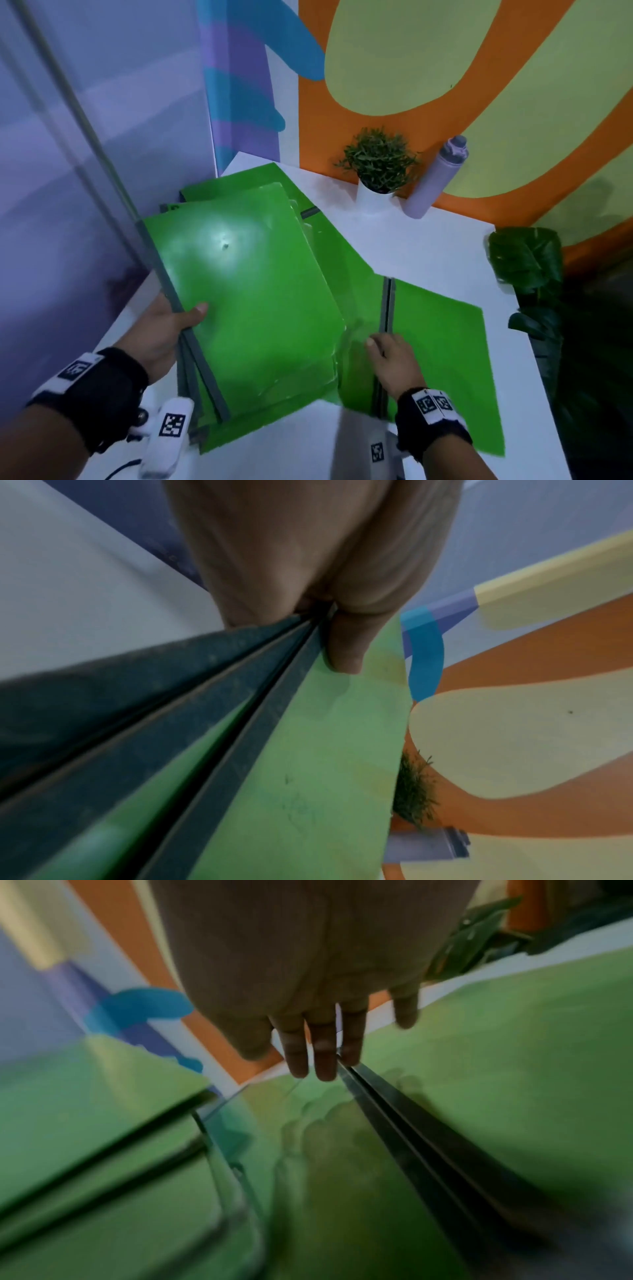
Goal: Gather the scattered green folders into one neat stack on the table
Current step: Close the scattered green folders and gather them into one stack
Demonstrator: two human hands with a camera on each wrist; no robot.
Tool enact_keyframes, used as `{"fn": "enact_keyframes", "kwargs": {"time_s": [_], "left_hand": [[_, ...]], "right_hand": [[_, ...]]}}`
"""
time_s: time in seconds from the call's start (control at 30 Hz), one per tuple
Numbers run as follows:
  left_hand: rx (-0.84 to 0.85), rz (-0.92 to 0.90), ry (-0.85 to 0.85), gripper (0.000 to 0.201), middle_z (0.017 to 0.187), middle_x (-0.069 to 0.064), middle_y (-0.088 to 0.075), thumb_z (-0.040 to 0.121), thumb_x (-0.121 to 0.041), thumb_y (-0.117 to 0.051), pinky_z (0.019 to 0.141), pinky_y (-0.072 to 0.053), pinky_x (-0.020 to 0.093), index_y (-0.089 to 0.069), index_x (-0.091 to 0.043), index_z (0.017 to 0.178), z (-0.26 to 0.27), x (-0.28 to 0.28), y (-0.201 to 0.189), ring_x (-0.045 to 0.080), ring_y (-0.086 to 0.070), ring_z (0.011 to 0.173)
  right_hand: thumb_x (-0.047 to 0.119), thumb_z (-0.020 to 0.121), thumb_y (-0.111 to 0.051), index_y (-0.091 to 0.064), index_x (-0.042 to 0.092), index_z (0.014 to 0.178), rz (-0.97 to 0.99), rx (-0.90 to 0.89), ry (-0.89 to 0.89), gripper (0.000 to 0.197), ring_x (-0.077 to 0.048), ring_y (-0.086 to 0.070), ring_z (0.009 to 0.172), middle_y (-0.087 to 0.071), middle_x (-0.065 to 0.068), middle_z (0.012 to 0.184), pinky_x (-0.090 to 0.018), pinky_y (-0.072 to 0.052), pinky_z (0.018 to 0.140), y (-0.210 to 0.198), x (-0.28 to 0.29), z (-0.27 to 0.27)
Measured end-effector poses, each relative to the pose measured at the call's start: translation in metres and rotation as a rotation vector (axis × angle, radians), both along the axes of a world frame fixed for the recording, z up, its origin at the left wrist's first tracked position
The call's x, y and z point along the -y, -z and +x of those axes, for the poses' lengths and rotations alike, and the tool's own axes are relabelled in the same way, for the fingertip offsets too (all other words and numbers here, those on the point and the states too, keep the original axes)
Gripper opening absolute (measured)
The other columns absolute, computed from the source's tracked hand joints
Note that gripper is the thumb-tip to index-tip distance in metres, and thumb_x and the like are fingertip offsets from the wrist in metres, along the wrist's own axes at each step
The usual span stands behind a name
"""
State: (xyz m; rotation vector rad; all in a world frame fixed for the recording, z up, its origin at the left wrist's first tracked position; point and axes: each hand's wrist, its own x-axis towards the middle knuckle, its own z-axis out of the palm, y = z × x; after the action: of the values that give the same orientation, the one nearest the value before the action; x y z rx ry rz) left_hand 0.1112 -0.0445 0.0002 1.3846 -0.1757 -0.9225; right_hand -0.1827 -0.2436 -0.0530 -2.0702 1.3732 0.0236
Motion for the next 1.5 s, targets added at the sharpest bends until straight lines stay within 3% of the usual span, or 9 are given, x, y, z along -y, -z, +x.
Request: {"fn": "enact_keyframes", "kwargs": {"time_s": [0.17, 0.4, 0.53, 0.67, 0.8, 0.93, 1.13, 1.3, 1.5], "left_hand": [[-0.030, 0.033, 0.297, 0.057, 0.143, 0.001, -0.051, 0.088, 0.004, -0.057, 0.115, -0.028, 0.040, -0.042, -0.014, 0.140, -0.011, 0.023, 0.006, 0.020, -0.042, 0.136], [0.097, 0.220, 0.552, 0.085, 0.161, 0.003, -0.016, 0.090, -0.039, -0.058, 0.119, -0.014, 0.043, -0.010, -0.012, 0.154, -0.020, 0.082, 0.012, 0.022, -0.017, 0.148], [0.576, 0.595, 0.742, 0.061, 0.162, 0.008, -0.013, 0.101, -0.044, -0.022, 0.118, -0.015, 0.038, -0.017, -0.013, 0.153, -0.023, 0.094, 0.037, 0.025, -0.015, 0.149], [1.054, 0.907, 1.015, 0.063, 0.164, 0.005, 0.000, 0.098, -0.037, -0.040, 0.118, -0.015, 0.050, -0.015, -0.021, 0.154, -0.021, 0.078, 0.074, 0.027, -0.008, 0.150], [1.238, 0.818, 1.104, 0.052, 0.152, 0.009, -0.038, 0.096, -0.022, -0.045, 0.108, -0.038, 0.043, -0.035, -0.020, 0.147, -0.062, 0.050, 0.068, 0.028, -0.044, 0.132], [1.221, 0.593, 1.008, 0.036, 0.124, 0.005, -0.064, 0.096, -0.013, -0.046, 0.096, -0.047, 0.027, -0.058, -0.019, 0.129, -0.073, 0.032, 0.066, 0.019, -0.060, 0.108], [1.133, 0.837, 0.623, 0.056, 0.148, 0.017, -0.041, 0.089, -0.036, -0.059, 0.112, -0.034, 0.042, -0.047, -0.007, 0.136, -0.032, 0.045, 0.084, 0.032, -0.038, 0.137], [1.134, 0.881, 0.629, 0.026, 0.102, 0.008, -0.058, 0.091, -0.028, -0.059, 0.085, -0.054, 0.034, -0.061, -0.005, 0.104, -0.033, 0.052, 0.087, 0.019, -0.057, 0.085], [1.139, 0.972, 0.622, 0.024, 0.100, 0.006, -0.055, 0.090, -0.027, -0.060, 0.086, -0.054, 0.036, -0.062, -0.006, 0.101, -0.049, 0.044, 0.100, 0.020, -0.055, 0.090]], "right_hand": [[0.032, 0.097, -0.047, -0.020, 0.025, 0.149, 0.543, 0.439, 0.291, 0.059, -0.027, -0.031, 0.139, -0.032, -0.009, 0.152, -0.038, -0.024, 0.110, -0.020, -0.008, 0.022], [0.014, 0.093, -0.054, -0.018, 0.021, 0.150, 0.562, 0.658, 0.517, 0.069, -0.023, -0.018, 0.145, -0.015, -0.001, 0.160, -0.052, -0.011, 0.114, -0.017, 0.010, -0.004], [0.012, 0.093, -0.053, -0.021, 0.024, 0.149, 0.499, 0.698, 0.600, 0.066, -0.026, -0.023, 0.143, -0.021, -0.002, 0.159, -0.053, -0.013, 0.114, -0.011, 0.021, -0.025], [0.014, 0.092, -0.054, -0.021, 0.027, 0.149, 0.477, 0.694, 0.666, 0.067, -0.028, -0.018, 0.145, -0.016, -0.003, 0.160, -0.055, -0.011, 0.113, -0.006, 0.024, -0.045], [0.013, 0.093, -0.053, -0.022, 0.027, 0.148, 0.478, 0.654, 0.691, 0.065, -0.030, -0.017, 0.145, -0.017, -0.002, 0.160, -0.057, -0.012, 0.112, -0.002, 0.022, -0.053], [0.012, 0.093, -0.052, -0.024, 0.024, 0.148, 0.494, 0.589, 0.715, 0.063, -0.033, -0.021, 0.143, -0.020, -0.005, 0.159, -0.056, -0.018, 0.113, 0.002, 0.016, -0.060], [0.006, 0.092, -0.051, -0.024, 0.021, 0.148, 0.570, 0.527, 0.770, 0.064, -0.035, -0.044, 0.125, -0.031, -0.013, 0.153, -0.050, -0.039, 0.104, 0.017, -0.003, -0.075], [0.000, 0.086, -0.056, -0.029, 0.016, 0.146, 0.618, 0.456, 0.801, 0.068, -0.036, -0.052, 0.103, -0.049, -0.019, 0.131, -0.048, -0.048, 0.086, 0.025, -0.008, -0.088], [0.041, 0.083, -0.062, -0.039, 0.013, 0.137, 0.558, 0.373, 0.873, 0.065, -0.039, -0.052, 0.117, -0.051, -0.018, 0.134, -0.056, -0.045, 0.095, 0.039, -0.011, -0.084]]}}
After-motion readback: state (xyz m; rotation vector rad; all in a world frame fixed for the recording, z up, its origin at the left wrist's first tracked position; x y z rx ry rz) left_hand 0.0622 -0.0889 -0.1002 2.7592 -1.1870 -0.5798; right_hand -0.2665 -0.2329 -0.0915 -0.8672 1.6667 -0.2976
